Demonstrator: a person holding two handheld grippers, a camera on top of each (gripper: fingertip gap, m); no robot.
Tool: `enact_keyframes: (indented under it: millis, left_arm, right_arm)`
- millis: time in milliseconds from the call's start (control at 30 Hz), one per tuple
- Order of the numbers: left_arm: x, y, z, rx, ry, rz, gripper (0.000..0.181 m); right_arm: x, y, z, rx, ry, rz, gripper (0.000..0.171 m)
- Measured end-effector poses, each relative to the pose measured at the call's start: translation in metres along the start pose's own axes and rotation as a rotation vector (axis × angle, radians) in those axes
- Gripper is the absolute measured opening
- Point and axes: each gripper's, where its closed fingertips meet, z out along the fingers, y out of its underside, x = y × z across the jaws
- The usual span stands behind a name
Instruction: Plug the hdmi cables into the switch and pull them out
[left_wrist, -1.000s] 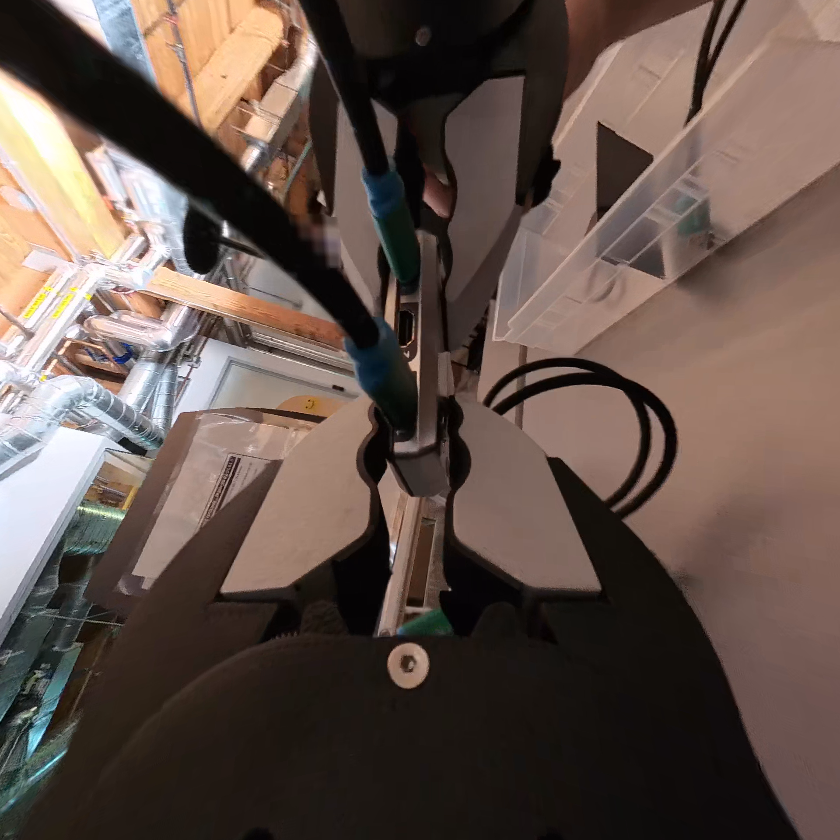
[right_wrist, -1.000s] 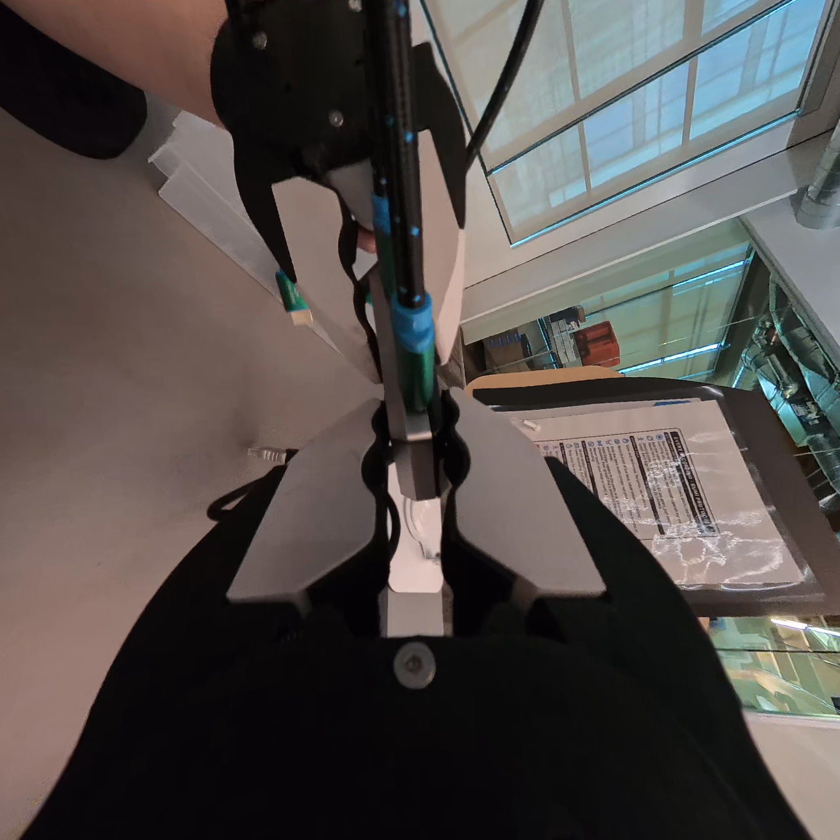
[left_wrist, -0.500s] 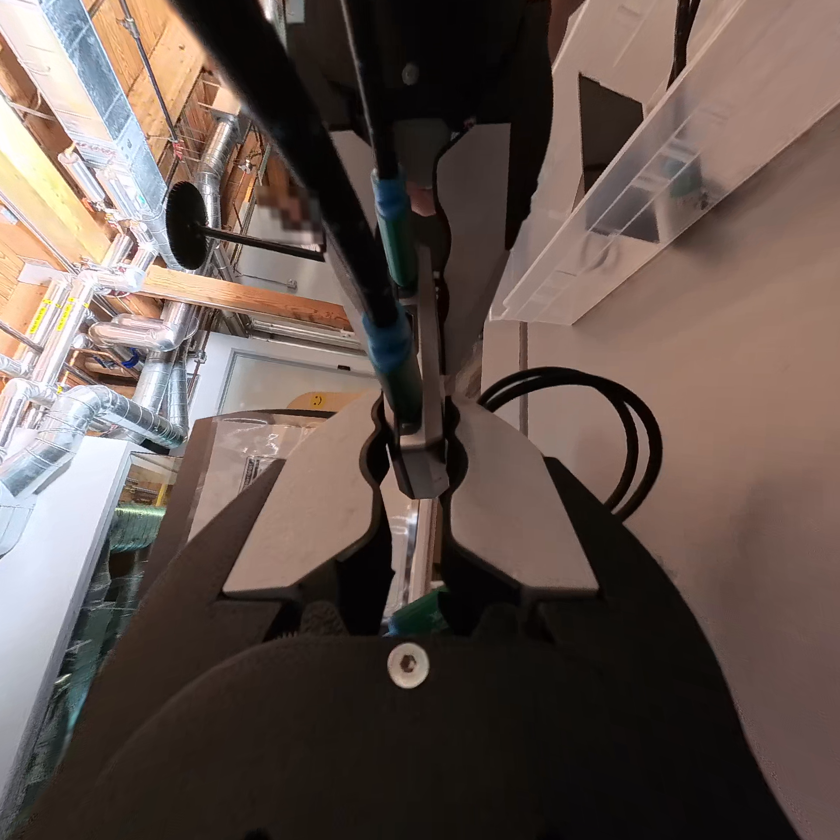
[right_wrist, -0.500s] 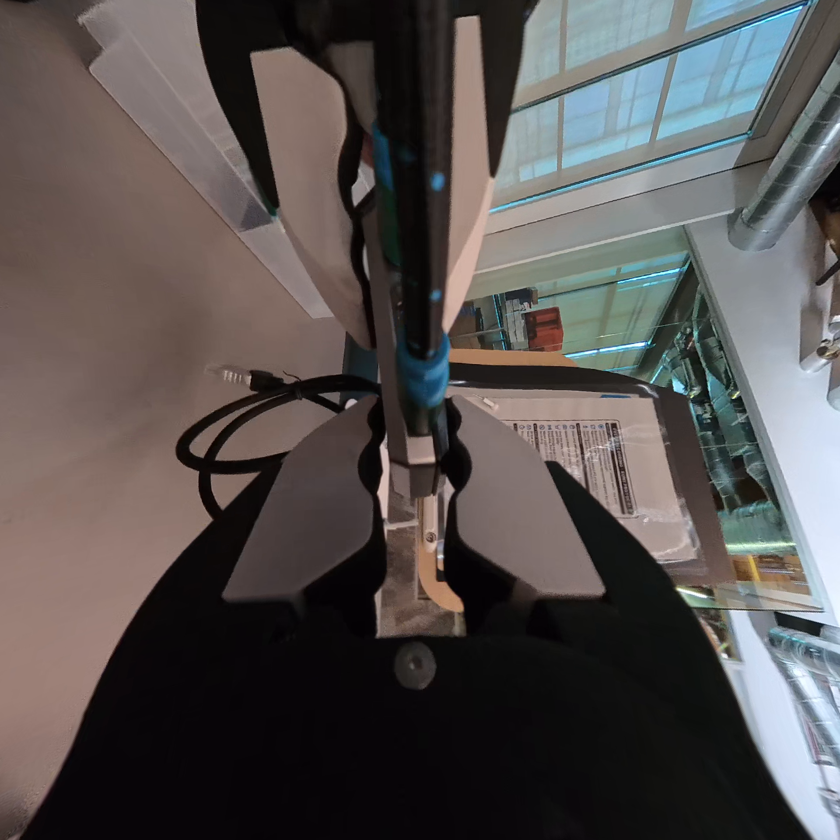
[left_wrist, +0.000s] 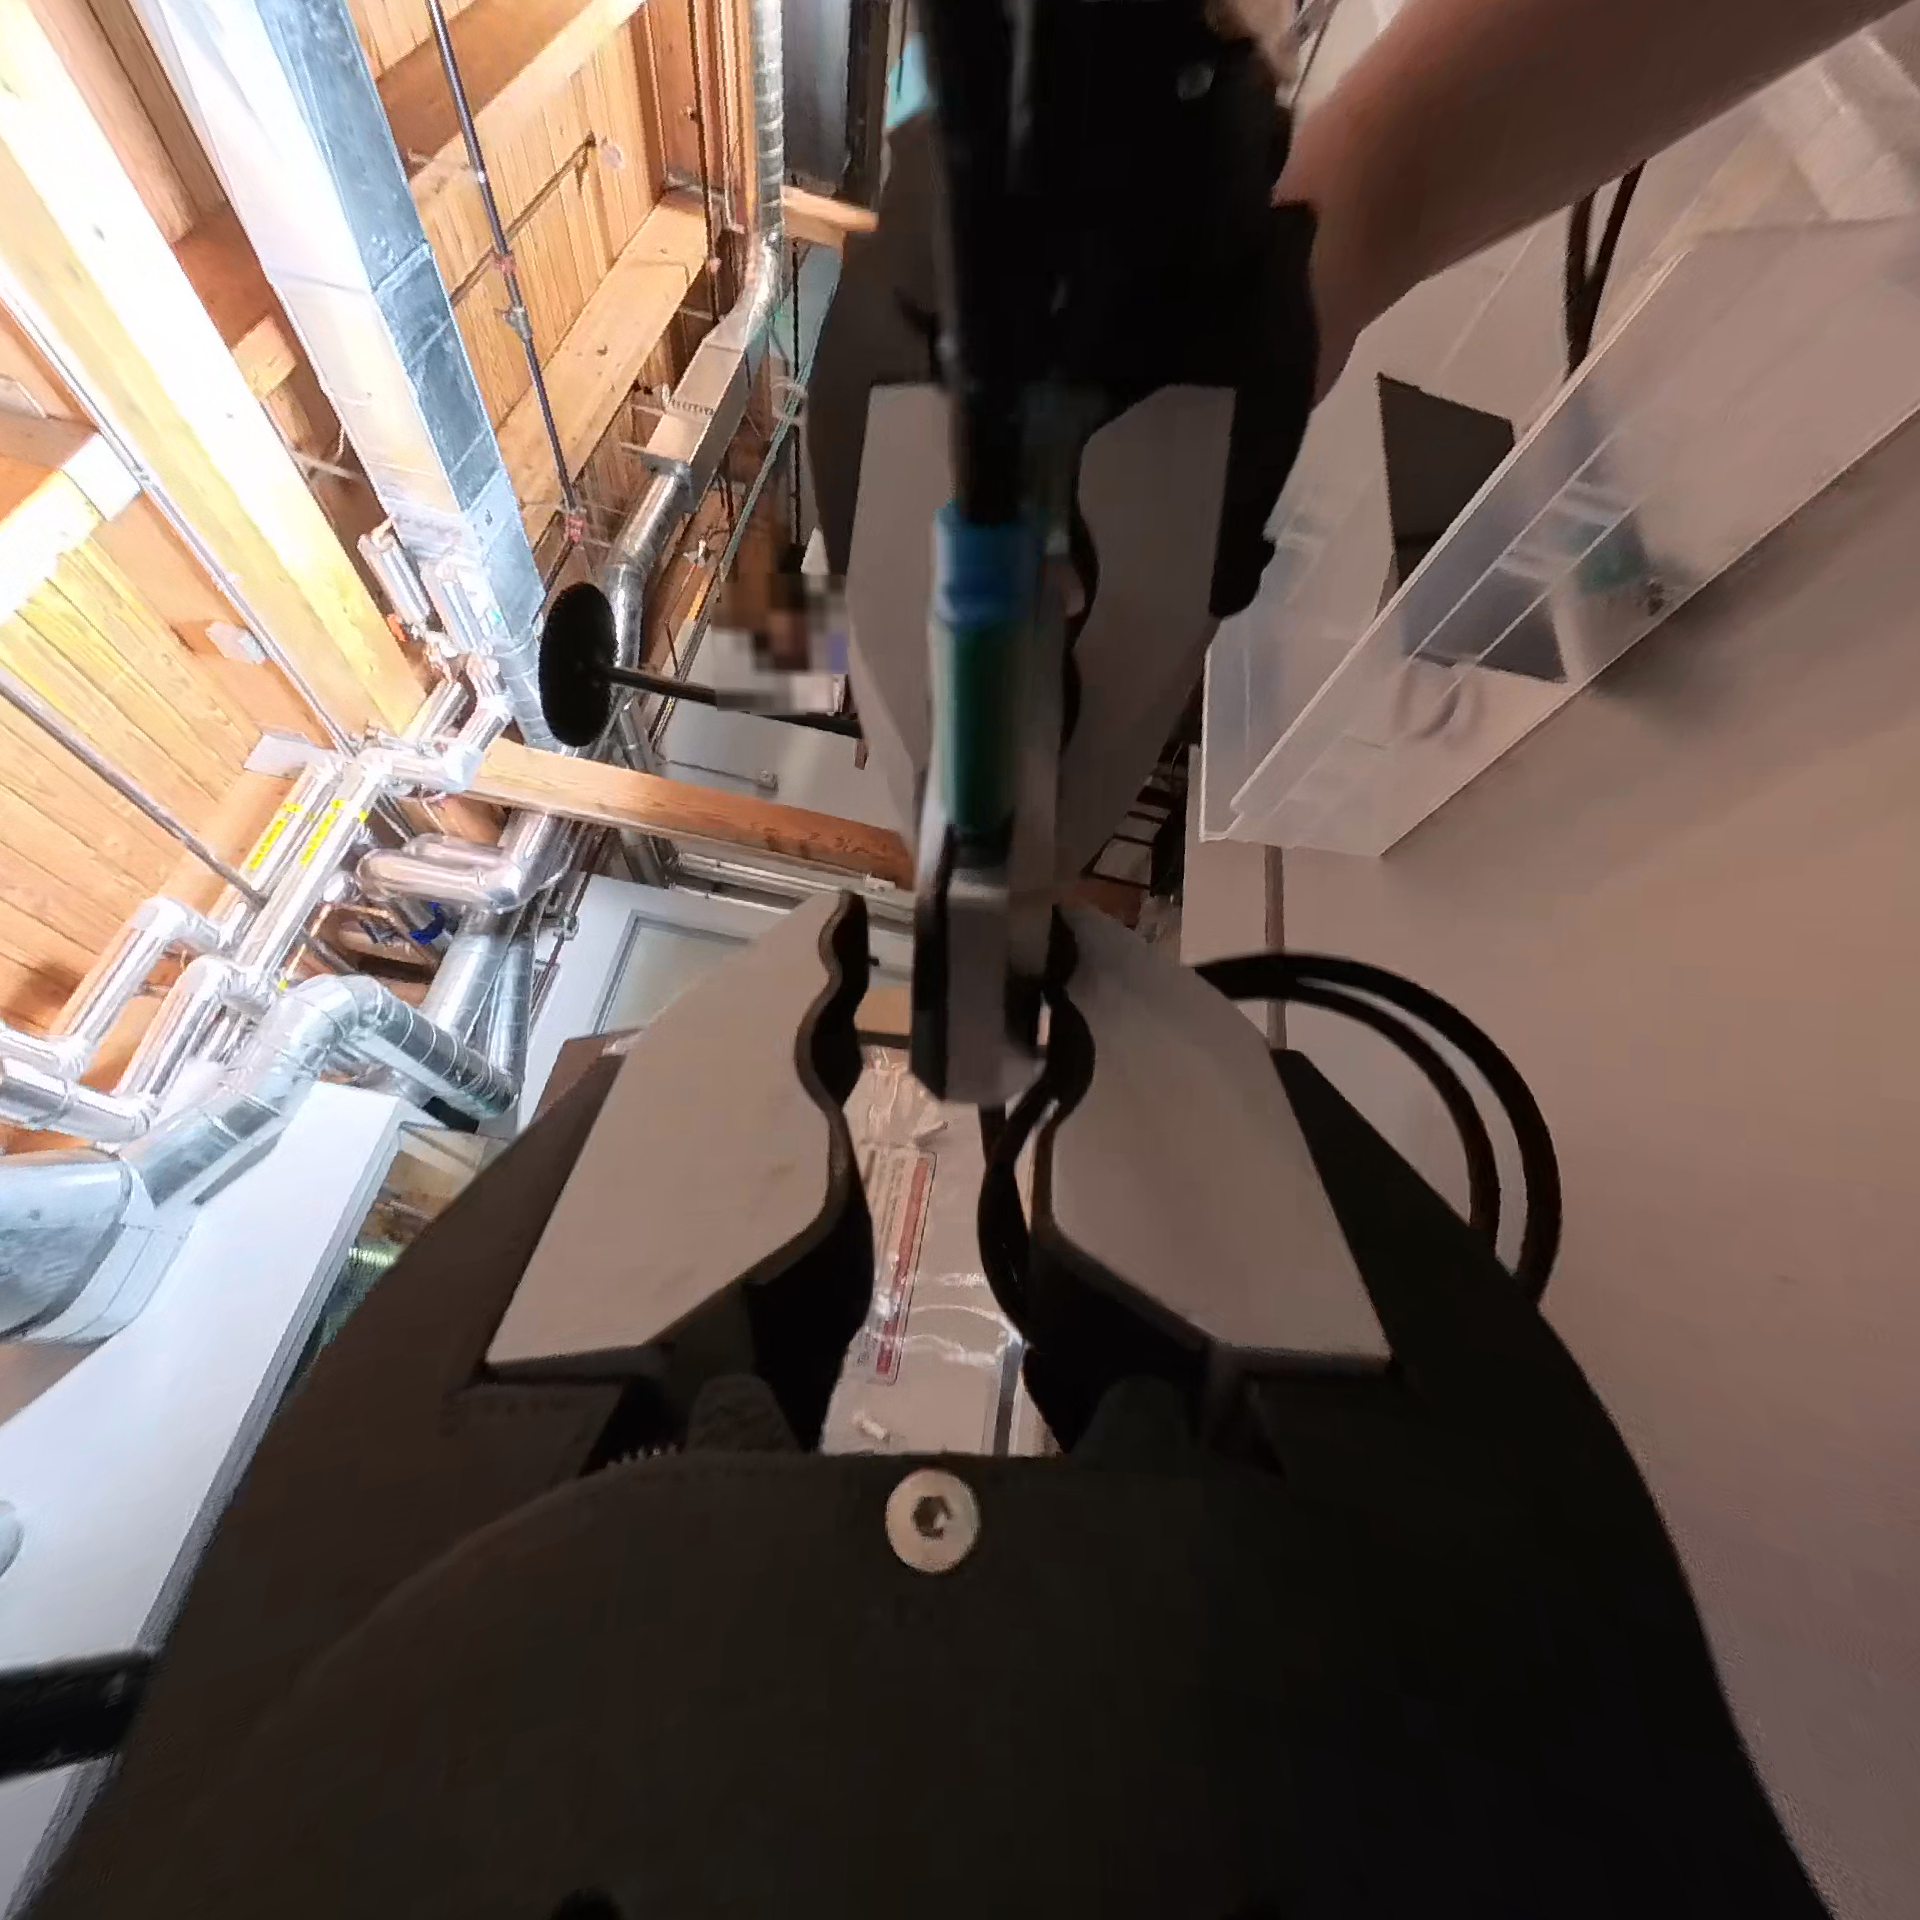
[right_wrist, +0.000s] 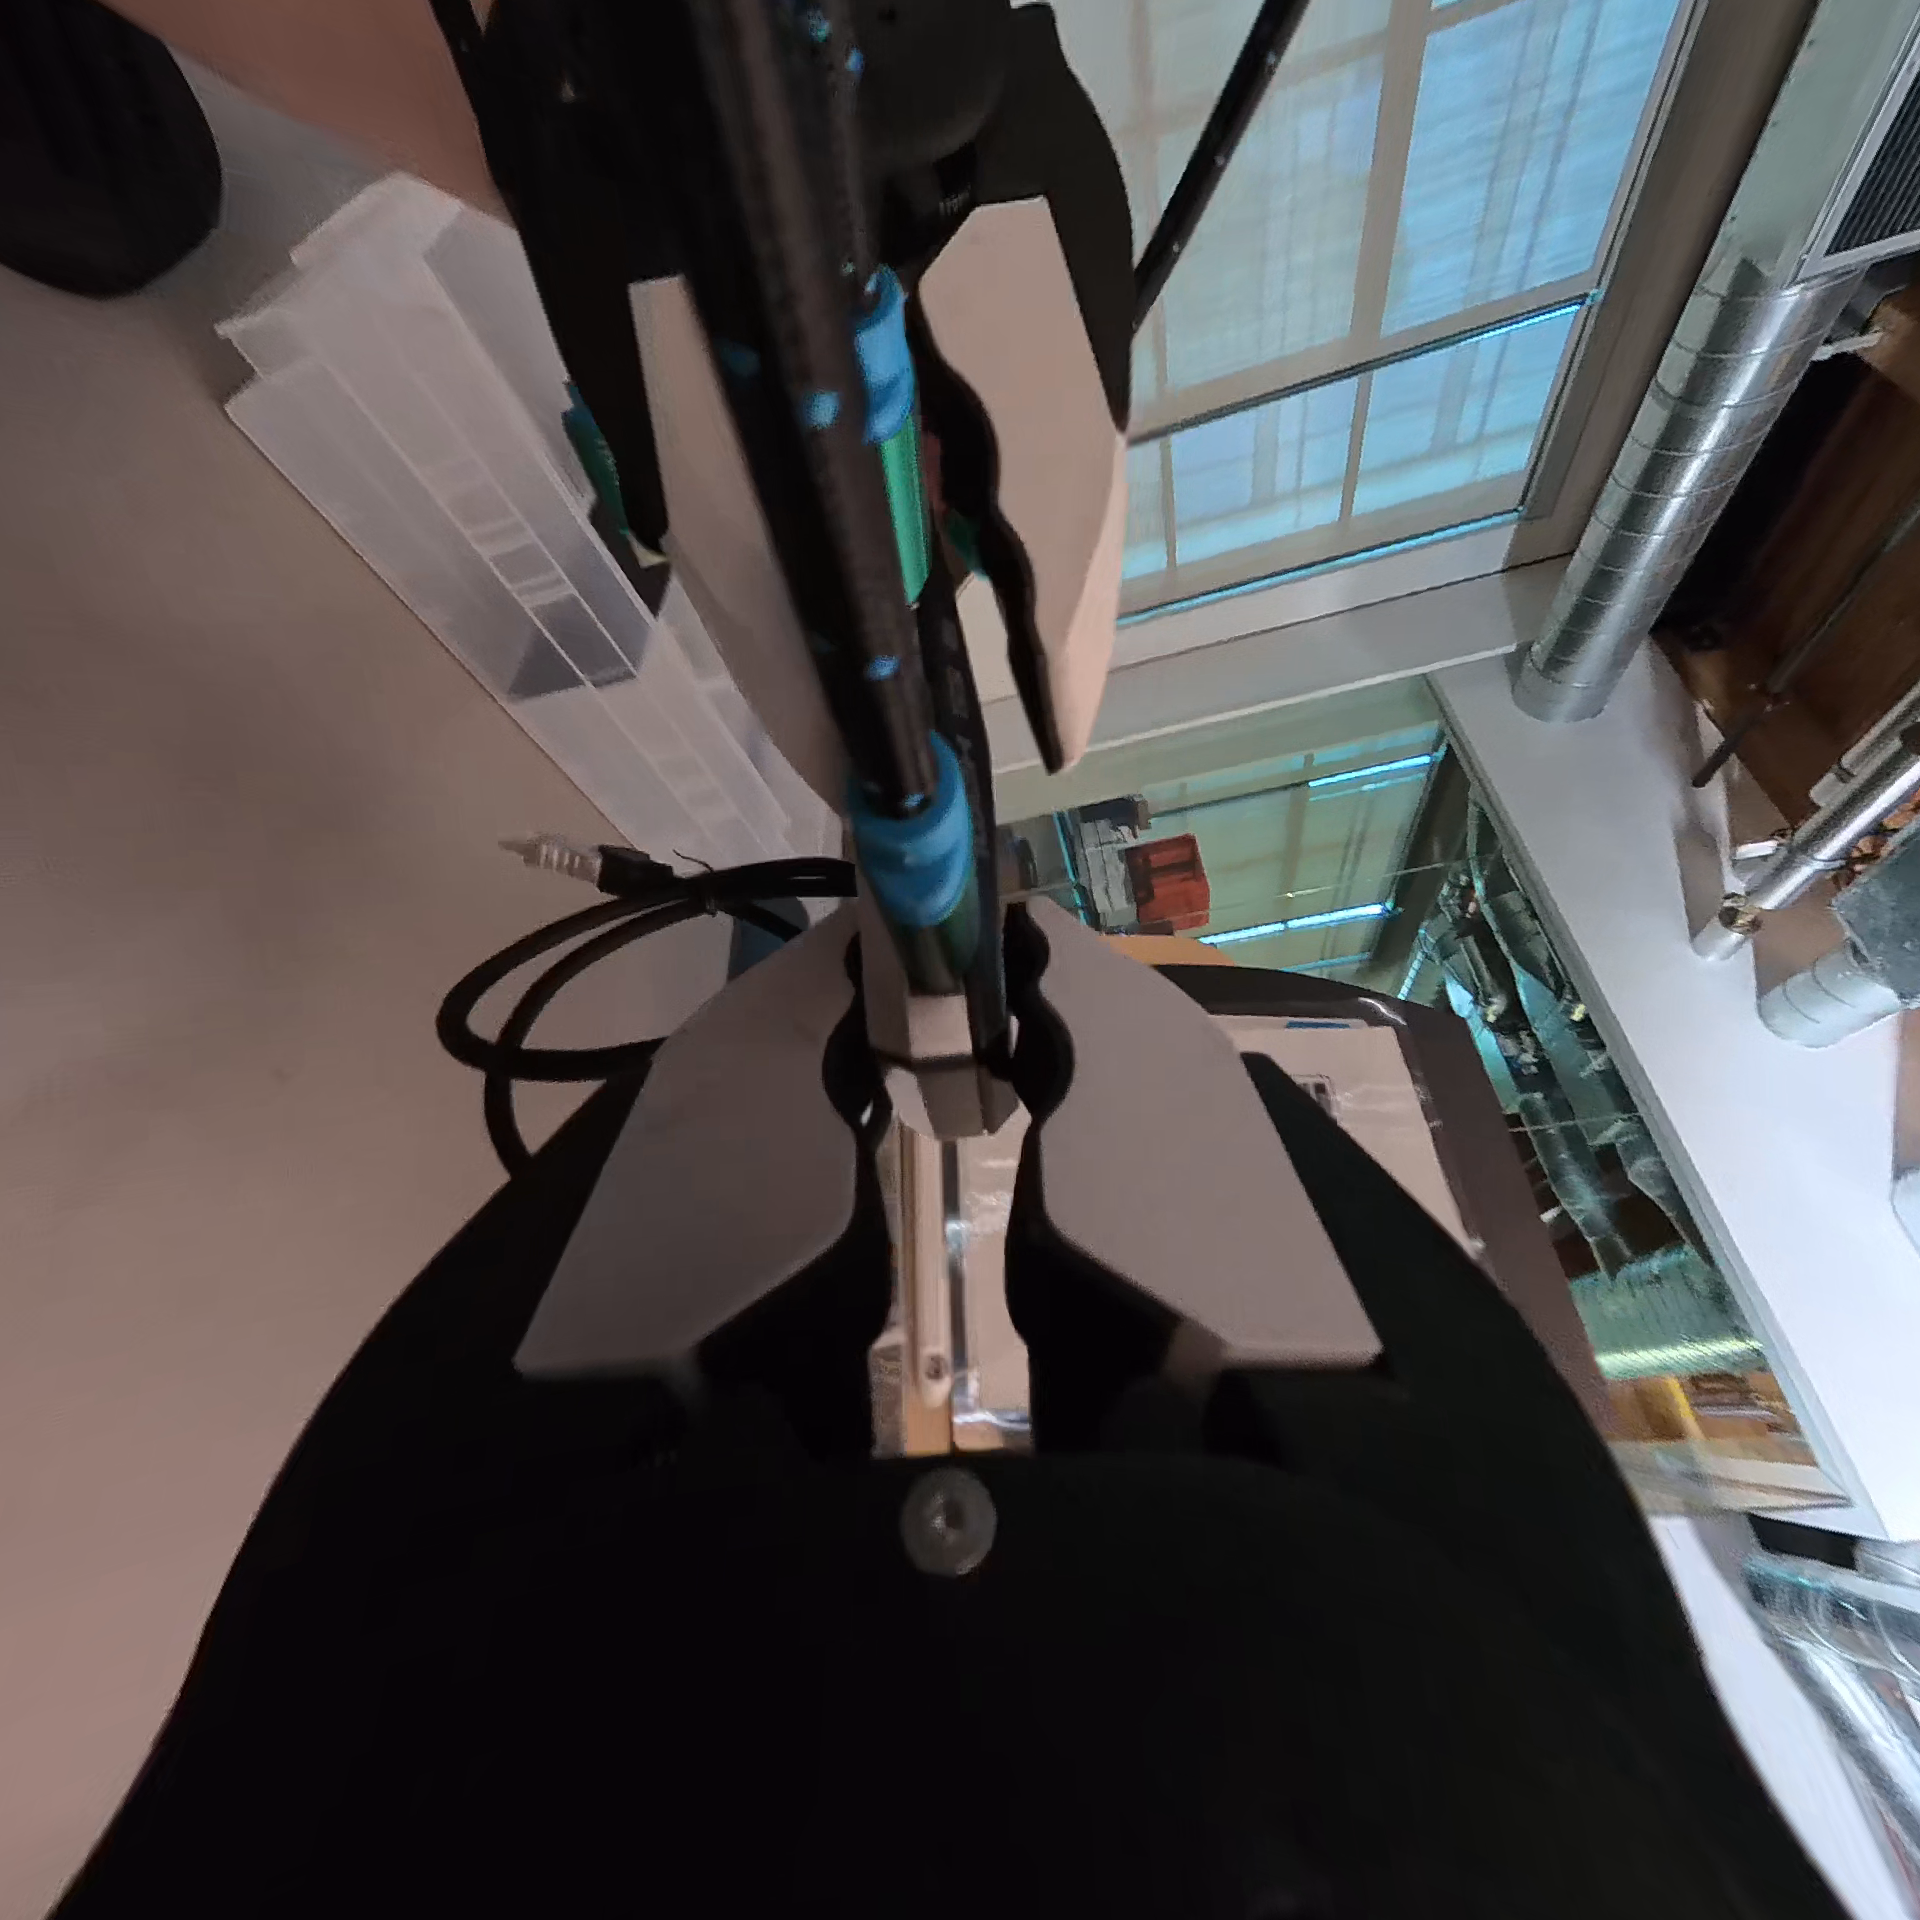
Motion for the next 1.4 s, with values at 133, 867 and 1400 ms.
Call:
enact_keyframes:
  millis: [133, 867, 1400]
  left_arm:
    - [0.015, -0.005, 0.006, -0.009, 0.017, 0.097, 0.022]
    - [-0.013, 0.1, 0.016, -0.532, -0.123, 0.066, 0.023]
    - [-0.015, 0.122, 0.013, -0.694, -0.156, 0.046, 0.023]
  right_arm:
    - [-0.011, -0.006, 0.006, 0.049, -0.043, 0.005, 0.022]
    - [0.116, -0.062, -0.076, 0.19, 0.253, 1.134, 0.041]
    - [0.038, -0.044, -0.009, -0.279, 0.05, 0.998, 0.047]
